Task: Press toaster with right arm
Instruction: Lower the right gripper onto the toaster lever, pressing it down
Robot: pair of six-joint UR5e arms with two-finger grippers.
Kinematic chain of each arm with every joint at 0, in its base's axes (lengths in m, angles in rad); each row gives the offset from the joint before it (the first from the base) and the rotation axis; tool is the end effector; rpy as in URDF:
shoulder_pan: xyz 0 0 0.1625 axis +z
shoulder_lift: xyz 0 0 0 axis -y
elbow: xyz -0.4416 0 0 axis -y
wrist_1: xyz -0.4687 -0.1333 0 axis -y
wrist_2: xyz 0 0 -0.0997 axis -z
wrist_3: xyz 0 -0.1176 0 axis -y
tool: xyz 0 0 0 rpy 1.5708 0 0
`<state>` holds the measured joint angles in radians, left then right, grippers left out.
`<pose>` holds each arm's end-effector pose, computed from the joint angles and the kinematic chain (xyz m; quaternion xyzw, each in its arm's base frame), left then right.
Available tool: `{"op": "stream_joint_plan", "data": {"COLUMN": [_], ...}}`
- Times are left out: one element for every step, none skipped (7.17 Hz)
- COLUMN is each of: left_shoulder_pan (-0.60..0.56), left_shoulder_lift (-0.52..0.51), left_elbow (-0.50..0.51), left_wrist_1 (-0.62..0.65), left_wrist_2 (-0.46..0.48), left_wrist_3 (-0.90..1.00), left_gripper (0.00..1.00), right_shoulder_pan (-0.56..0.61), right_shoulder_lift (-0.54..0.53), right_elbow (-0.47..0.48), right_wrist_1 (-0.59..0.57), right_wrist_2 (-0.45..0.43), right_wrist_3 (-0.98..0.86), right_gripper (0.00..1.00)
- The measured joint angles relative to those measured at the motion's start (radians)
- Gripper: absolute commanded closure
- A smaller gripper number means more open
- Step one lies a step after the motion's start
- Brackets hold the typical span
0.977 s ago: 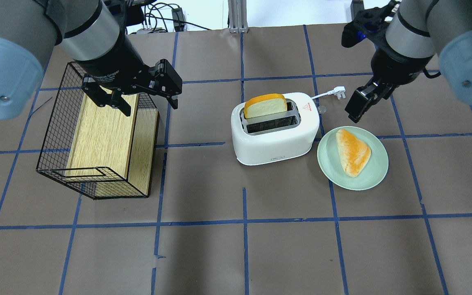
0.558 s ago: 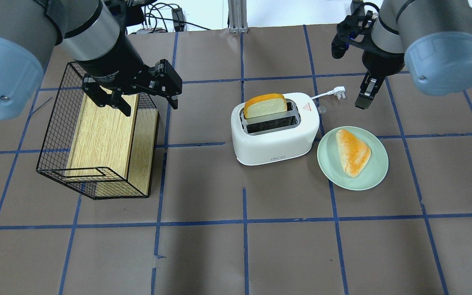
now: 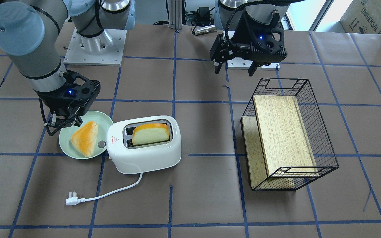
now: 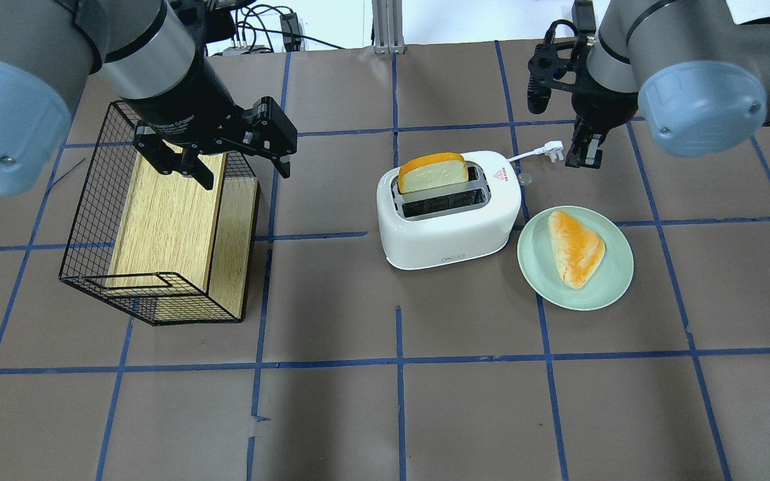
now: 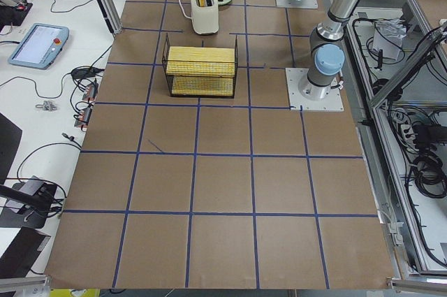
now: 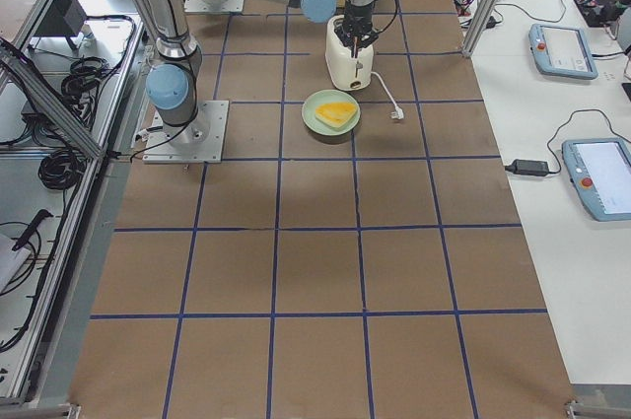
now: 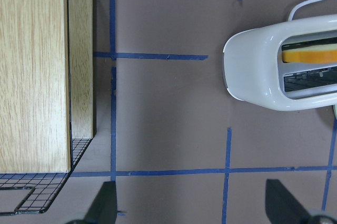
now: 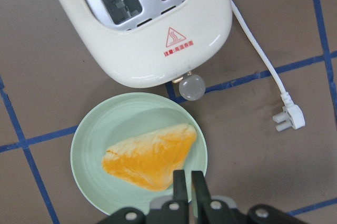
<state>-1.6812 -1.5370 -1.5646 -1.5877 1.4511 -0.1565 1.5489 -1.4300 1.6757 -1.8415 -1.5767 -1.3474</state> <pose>-0.2077 -0.5362 0.5082 0.0223 -0.9979 0.0035 0.0608 0.1190 -0.6220 0.3707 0.6152 -0.7883 0.0078 0.0102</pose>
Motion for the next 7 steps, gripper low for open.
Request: {"op": "stream_joint_plan", "data": {"left_shoulder_pan": [0.0,0.0,0.0,0.0,0.0,0.0,0.0], "left_shoulder_lift": [0.0,0.0,0.0,0.0,0.0,0.0,0.0], "left_elbow": [0.0,0.0,0.0,0.0,0.0,0.0,0.0], "left_wrist_1": [0.0,0.0,0.0,0.0,0.0,0.0,0.0], "left_wrist_2": [0.0,0.0,0.0,0.0,0.0,0.0,0.0], "left_wrist_3": [0.0,0.0,0.0,0.0,0.0,0.0,0.0], "left_gripper": [0.0,0.0,0.0,0.0,0.0,0.0,0.0], "right_shoulder_pan": [0.0,0.0,0.0,0.0,0.0,0.0,0.0], "right_shoulder_lift": [0.028,0.053,0.068,0.077,0.086,0.091,0.094], "right_elbow": [0.0,0.002,0.012,0.037,0.068,0.097,0.113], "right_wrist_1": [-0.011,-0.026,-0.041,-0.078,-0.127,-0.167,-0.193], "right_wrist_2": [0.025,0.035,0.04,0.042,0.048,0.059,0.067], "right_wrist_3": [-0.047,-0.082,-0.105,-0.123,-0.136,-0.141,-0.143], "right_gripper": [0.87,0.88,0.87,0.88,0.88,0.87,0.87]}}
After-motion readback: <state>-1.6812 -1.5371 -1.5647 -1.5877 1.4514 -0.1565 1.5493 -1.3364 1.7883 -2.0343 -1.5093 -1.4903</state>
